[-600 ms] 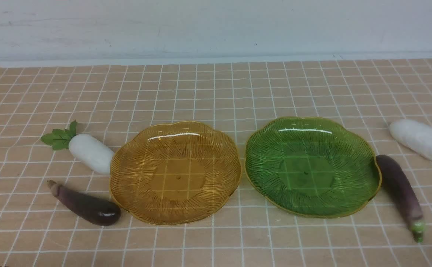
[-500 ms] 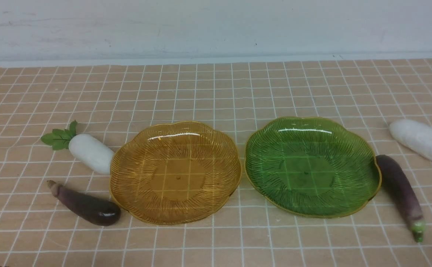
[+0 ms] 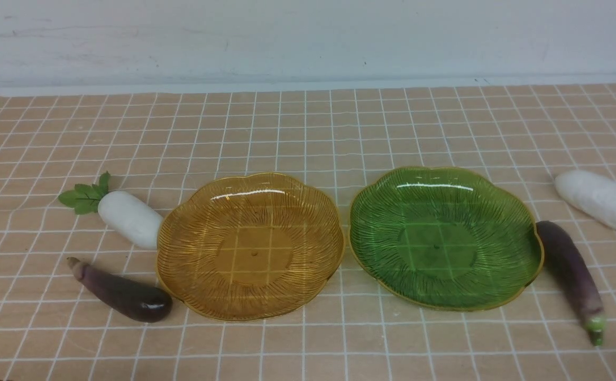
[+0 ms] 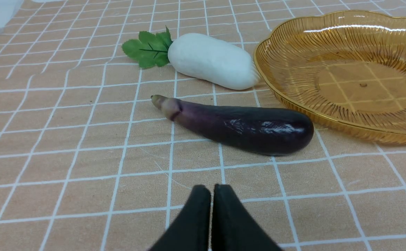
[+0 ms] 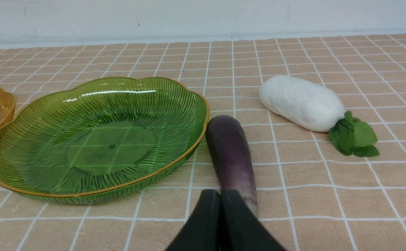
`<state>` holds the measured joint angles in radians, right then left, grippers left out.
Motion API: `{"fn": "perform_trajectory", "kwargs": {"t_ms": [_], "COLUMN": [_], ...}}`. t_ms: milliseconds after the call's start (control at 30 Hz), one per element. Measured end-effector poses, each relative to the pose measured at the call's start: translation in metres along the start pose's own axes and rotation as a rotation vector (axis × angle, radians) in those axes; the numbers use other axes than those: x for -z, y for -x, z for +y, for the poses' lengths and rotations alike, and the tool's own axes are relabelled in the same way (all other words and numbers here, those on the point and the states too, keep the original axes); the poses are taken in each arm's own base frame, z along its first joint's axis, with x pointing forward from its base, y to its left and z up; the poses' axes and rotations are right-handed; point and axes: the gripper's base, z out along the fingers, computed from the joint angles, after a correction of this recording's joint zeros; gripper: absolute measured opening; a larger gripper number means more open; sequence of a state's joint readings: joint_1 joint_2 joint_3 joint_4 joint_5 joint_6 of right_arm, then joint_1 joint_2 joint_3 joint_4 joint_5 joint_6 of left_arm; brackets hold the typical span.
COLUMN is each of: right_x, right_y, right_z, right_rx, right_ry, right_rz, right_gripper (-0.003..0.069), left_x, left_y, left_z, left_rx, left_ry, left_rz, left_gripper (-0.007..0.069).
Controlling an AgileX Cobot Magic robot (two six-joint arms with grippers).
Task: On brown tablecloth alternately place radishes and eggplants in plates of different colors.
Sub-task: 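Put the eggplants into the green plate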
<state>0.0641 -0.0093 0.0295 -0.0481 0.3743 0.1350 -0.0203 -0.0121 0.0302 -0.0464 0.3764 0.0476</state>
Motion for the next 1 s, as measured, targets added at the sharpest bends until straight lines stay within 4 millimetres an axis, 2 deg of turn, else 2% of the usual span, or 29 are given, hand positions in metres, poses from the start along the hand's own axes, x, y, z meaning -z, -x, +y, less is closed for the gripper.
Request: {"fn": "perform_trajectory", "kwargs": {"t_ms": [800,900,933,1000], "right_x": [0.0,0.0,0.0,0.0001], "right_y": [0.0,0.0,0.0,0.0008], "right_z": [-0.0001,0.0003,0.0009,0.0038], "right_rx": [0.005,-0.016,-0.053,-0.218], "right_ry": [-0.001,0.003,0.01,0.042], "right_rz": [0.0,0.0,0.0,-0.004], "right_gripper": [-0.0019,-0.0019,-0.0019,-0.0019], "left_x": [0.0,0.0,0.0001,0.0005], "left_y": [0.0,0.0001,0.0003,0.0015], "left_z": [-0.0002,-0.002,-0.0036,-0.0095], "left_rx": [0.008,0.081,0.156,0.434], "left_ry": [-0.002,-0.022,-0.039,-0.107], "left_rz": [0.0,-0.001,-0.001,0.006], "left_gripper": [-0.0003,-0.0003,-0.0003,-0.0003]}}
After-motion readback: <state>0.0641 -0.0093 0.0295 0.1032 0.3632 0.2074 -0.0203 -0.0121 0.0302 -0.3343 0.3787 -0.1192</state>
